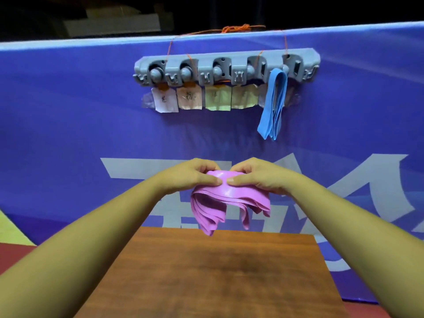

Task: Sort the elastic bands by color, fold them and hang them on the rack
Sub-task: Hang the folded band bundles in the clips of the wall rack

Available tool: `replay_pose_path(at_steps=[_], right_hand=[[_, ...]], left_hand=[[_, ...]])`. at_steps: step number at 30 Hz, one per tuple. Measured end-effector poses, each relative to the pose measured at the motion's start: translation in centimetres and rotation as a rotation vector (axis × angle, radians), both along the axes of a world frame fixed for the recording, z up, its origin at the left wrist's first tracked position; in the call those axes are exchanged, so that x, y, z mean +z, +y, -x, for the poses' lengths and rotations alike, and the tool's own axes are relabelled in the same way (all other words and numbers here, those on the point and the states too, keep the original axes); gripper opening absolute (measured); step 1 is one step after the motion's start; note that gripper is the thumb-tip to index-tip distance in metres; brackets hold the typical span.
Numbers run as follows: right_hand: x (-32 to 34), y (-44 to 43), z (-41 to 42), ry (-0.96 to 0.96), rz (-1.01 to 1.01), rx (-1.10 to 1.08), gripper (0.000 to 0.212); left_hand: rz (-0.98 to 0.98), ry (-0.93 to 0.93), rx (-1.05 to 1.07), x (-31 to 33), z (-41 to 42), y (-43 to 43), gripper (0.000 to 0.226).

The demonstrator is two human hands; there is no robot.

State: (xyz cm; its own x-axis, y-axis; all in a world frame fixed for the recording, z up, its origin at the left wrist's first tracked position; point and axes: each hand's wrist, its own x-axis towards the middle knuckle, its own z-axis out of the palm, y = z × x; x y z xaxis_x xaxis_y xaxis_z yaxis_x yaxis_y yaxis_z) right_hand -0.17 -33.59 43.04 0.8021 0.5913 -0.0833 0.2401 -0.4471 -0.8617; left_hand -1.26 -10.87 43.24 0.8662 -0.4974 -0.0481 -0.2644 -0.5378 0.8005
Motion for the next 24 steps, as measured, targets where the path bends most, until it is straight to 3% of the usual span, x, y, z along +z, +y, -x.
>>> replay_pose_path(at_steps=[3, 7, 10, 18, 24], right_hand=[[1.4, 0.2, -0.5, -0.019, 0.008, -0.055, 0.014], [2.7, 0.9, -0.9, 0.136, -0.142, -0.104, 0.011], [3.6, 1.6, -0.9, 0.167, -0.201, -0.058, 0.012], [5.6, 4.6, -0.5, -0.261, -0.066, -0.109, 0.020], [6.2, 7.4, -0.1, -0.314, -0.127, -0.065, 0.058]], left_hand=[[-0.017, -0.074, -0.008, 1.2, 0.1, 0.6, 0.030], [-0.118, -0.198, -0.094, 3.1, 0.7, 1.3, 0.060], [-0.109, -0.320, -0.079, 4.3, 0.4, 2.3, 0.042], [-0.022, -0.384, 0.000, 7.0, -1.3, 4.1, 0.021], [0.025, -0.370, -0.019, 8.2, -2.1, 5.6, 0.026]])
